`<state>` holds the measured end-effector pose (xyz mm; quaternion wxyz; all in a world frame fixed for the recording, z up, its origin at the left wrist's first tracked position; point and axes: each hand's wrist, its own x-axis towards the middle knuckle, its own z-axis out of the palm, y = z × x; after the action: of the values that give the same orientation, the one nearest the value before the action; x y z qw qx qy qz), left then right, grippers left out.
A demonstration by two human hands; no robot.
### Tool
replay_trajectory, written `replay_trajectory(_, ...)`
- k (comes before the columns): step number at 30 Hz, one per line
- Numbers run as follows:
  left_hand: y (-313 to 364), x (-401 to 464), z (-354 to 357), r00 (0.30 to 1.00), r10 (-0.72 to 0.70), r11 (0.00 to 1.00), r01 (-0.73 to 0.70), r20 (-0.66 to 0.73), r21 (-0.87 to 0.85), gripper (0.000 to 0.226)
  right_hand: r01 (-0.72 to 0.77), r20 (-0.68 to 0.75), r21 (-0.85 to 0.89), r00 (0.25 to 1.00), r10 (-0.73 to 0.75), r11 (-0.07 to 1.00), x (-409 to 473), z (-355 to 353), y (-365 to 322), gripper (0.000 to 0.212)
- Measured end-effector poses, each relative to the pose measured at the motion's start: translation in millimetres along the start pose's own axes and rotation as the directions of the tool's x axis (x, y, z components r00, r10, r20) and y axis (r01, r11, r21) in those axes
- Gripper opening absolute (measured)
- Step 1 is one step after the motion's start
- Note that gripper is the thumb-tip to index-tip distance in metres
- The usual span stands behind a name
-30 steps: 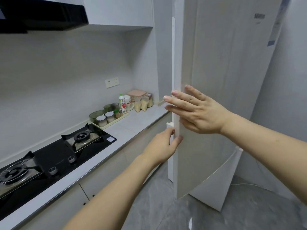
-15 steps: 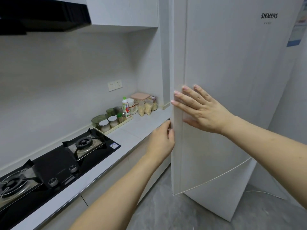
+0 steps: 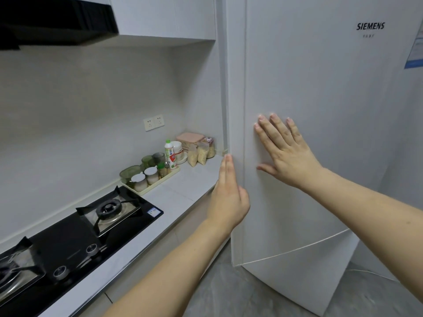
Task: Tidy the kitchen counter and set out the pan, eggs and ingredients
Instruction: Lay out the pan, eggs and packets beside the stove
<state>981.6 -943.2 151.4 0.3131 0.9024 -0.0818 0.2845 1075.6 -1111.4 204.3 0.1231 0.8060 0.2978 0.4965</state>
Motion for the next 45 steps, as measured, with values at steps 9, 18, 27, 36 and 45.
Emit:
replay_trajectory(9,-18,38,19,0.996,-0.029,0.999,0.025,-0.089,-0.048,0.069,-0.028,0.015,-0.02,0.999,0.028,0.999,20,40,-3,0.106)
replay_trajectory(18,-42,77,50,0.982,-0.084,0.996,0.081,-0.171,-0.02,0.062,0.04,-0.021,-0.048,0.999,-0.041,0.998,36,83,13,0.102)
replay_trajectory(27,-64,117,73,0.968,-0.129,0.992,0.127,-0.214,-0.024,0.069,0.081,-0.058,-0.055,0.995,-0.085,0.995,48,127,22,0.095)
replay_trajectory(36,-83,158,99,0.949,-0.161,0.987,0.151,-0.271,-0.058,0.067,0.11,-0.071,-0.061,0.991,-0.115,0.992,58,166,37,0.09)
replay_trajectory(45,-105,200,127,0.935,-0.174,0.985,0.16,-0.31,-0.069,0.07,0.114,-0.016,-0.067,0.993,-0.116,0.991,74,199,48,0.087)
